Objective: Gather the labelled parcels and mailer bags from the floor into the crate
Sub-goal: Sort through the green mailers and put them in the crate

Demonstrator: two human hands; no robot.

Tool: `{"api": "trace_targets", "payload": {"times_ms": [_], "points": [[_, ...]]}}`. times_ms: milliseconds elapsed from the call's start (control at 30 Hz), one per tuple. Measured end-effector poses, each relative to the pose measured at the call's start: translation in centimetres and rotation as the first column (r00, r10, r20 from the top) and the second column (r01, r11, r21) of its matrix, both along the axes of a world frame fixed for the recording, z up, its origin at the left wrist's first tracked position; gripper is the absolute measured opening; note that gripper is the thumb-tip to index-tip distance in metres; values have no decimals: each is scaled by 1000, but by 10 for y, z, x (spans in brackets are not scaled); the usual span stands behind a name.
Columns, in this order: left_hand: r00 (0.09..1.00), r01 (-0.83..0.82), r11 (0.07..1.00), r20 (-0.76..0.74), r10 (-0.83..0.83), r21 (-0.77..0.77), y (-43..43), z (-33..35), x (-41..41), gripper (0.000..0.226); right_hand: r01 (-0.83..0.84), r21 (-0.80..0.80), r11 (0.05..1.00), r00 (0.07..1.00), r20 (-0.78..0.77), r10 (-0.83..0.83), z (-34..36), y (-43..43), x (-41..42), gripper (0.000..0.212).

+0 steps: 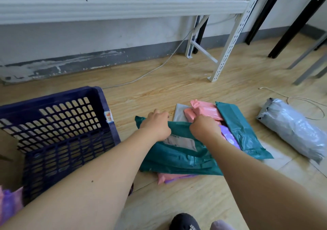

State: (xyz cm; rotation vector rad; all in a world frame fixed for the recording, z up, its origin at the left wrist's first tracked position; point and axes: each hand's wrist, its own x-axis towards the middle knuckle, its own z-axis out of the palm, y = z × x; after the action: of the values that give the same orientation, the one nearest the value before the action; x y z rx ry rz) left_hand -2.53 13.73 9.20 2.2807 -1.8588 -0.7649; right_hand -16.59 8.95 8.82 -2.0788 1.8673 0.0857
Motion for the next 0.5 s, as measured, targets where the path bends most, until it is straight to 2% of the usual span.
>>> {"api": "trace_targets", "payload": {"times_ms": [133,267,367,433,500], "points": [[996,-88,989,-22,86,-116,17,38,17,52,27,-69,997,999,34,-25,41,10,3,46],[983,-166,976,-97,154,-141,44,65,39,53,169,-114,979,958,253,-136,81,36,16,32],[967,-241,963,-120,227,-120,67,78,55,56,257,-93,962,874,446,-190,103,56,27,24],[929,-336,936,-204,310,-106,81,86,65,56,297,-72,952,801,561,-207,113,71,35,23],[870,-420,904,-316,377,-78,96,93,75,57,326,-4,945,668,708,-227,121,82,46,29]]}}
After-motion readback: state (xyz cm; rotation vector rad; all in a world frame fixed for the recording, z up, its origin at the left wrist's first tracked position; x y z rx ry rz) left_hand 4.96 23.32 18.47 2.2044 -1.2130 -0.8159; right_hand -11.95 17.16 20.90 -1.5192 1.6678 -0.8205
